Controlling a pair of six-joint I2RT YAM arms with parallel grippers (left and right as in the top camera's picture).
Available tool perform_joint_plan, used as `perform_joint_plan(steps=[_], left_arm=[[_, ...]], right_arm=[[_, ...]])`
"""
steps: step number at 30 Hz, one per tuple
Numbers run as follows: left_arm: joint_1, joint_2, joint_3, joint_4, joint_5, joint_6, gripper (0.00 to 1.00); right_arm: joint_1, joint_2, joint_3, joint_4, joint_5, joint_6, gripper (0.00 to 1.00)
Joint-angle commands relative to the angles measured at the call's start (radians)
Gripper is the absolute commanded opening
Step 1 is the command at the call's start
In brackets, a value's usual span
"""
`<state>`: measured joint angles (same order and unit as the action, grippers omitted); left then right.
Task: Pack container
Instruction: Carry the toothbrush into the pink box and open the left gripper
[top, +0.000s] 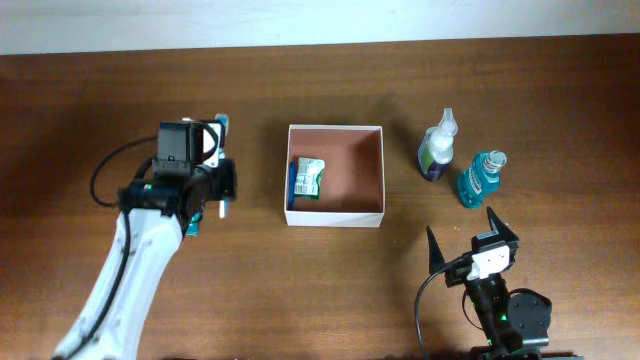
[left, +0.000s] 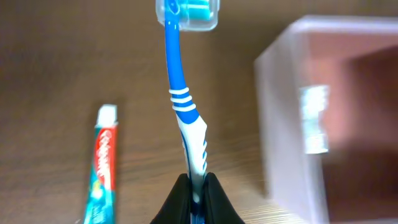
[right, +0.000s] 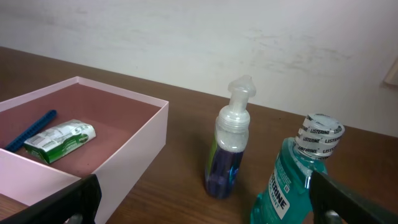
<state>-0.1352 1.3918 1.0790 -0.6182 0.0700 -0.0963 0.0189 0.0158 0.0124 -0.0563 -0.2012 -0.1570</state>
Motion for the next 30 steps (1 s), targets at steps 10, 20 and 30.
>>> perform_joint_plan(steps=[10, 20, 30], left_arm=[[-0.218, -0.079, 0.197, -0.079, 0.073, -0.128, 0.01], [-0.350, -0.030, 0.217, -0.067, 0.008, -0.193, 0.01], [-0.381, 0.200, 0.353, -0.145, -0.045, -0.195, 0.02]], right_arm=[[-0.008, -0.007, -0.007, -0.001, 0.002, 0.004, 0.98], [-0.008, -0.007, -0.007, -0.001, 0.002, 0.004, 0.98], [-0.008, -0.007, -0.007, -0.001, 0.002, 0.004, 0.98]])
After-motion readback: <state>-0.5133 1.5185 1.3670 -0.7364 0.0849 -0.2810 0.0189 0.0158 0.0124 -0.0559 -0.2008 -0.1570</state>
